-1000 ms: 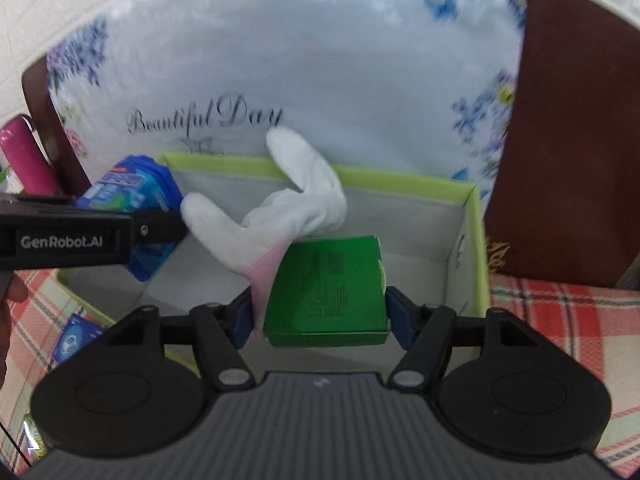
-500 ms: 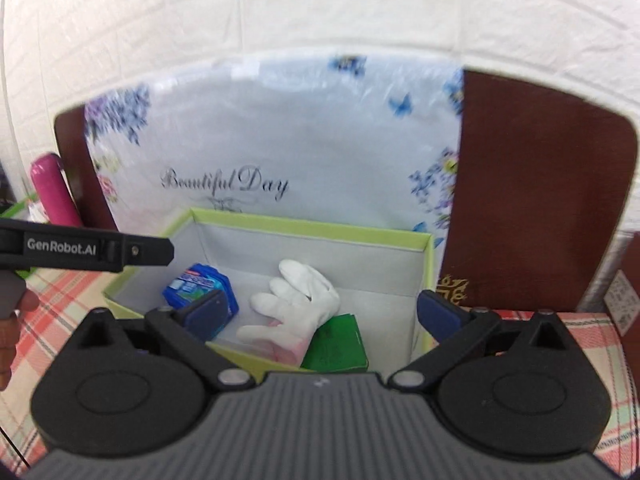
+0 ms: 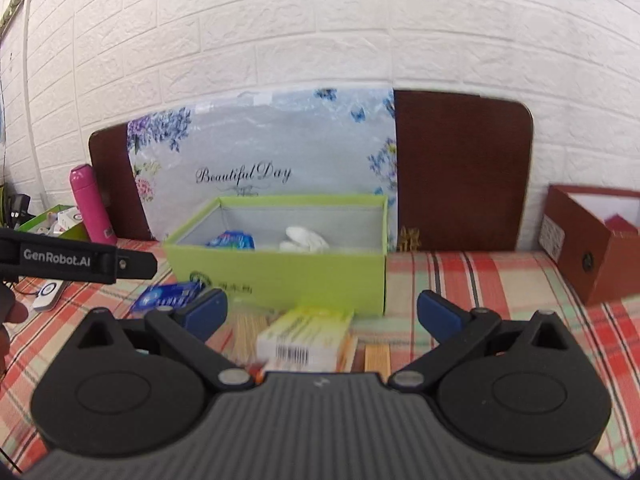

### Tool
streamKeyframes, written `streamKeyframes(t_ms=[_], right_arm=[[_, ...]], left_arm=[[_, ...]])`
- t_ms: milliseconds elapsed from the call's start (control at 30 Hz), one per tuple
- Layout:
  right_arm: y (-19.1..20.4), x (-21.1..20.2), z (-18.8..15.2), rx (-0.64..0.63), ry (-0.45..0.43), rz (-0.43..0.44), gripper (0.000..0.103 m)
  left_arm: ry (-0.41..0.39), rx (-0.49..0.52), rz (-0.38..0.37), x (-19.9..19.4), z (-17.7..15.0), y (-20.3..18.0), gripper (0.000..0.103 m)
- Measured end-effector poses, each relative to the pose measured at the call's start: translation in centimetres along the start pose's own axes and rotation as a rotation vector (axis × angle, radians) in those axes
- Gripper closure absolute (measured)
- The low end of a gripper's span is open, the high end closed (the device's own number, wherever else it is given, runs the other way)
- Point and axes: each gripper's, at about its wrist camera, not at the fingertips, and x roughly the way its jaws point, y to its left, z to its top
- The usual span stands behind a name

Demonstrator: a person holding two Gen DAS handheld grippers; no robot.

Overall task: Organize objects
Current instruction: 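Move left tool to the teal long carton while right tool approaches the steel wool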

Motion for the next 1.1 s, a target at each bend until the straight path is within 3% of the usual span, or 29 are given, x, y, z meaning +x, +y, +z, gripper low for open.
streamKeyframes(t_ms=[333,767,867,1000,1100], right_arm=[[1.5,-2.3,-4.5,-0.042,0.058,-0.050,0.000],[2.1,-2.9,-6.1,-0.033,0.094,-0.038,0.000],[2.3,-3.1,-6.2,-0.030,0.093,0.037,0.000],[3.1,-2.1,-6.5,-0.002,0.153,0.163,0.000],[4.5,-0.9,-6.9,-0.063,0.174,0.193,0.007]], left_arm=[[0.081,-0.040,0.009,-0.6,-3.8,1.0,0.015],[0.150,-0.075,0.032,-0.7,-6.5,3.0,0.015],[0.147,-0.086,0.042,-0.8,-6.5,3.7,0.015],[0.154,-0.123,0.060,-0.6,-6.6,5.0,0.015],[0.154,-0.134,0.058,-0.4,-6.8,5.4,0.015]])
